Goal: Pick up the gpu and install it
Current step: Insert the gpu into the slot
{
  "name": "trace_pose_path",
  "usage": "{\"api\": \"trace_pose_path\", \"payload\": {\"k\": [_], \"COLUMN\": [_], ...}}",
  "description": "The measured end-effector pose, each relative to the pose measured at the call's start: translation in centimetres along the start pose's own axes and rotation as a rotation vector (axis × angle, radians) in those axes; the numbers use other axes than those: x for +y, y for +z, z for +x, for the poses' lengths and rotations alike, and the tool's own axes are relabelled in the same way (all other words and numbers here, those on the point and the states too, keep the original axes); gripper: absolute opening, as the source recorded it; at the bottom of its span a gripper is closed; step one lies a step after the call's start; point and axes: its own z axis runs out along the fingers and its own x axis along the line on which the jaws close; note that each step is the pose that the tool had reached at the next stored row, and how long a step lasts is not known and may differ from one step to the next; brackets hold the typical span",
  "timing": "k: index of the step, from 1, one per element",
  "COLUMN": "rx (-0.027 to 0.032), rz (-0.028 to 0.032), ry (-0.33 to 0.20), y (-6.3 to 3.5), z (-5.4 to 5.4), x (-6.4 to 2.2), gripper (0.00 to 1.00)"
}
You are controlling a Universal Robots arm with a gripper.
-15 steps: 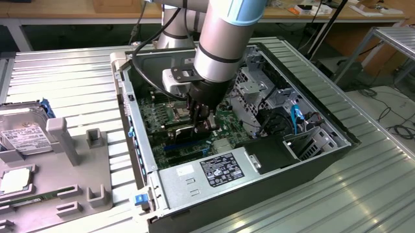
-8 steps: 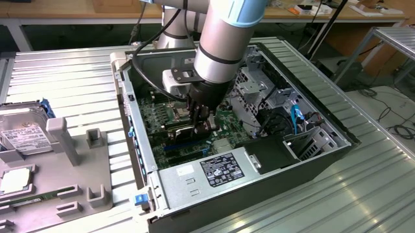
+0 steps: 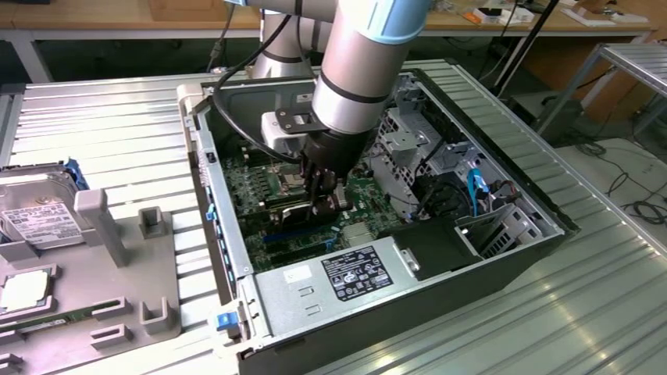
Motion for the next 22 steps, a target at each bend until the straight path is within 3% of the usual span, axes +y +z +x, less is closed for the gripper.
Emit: {"api": "trace_pose_path", "payload": {"k": [20, 22], "rx": [0.0003, 0.0048], "rz": [-0.0006, -0.0004], "ry": [0.001, 0.004], "y": [-0.23, -0.23], "z": [0.27, 0.27], "x": [0.01, 0.01], "gripper": [0.27, 0.27]}}
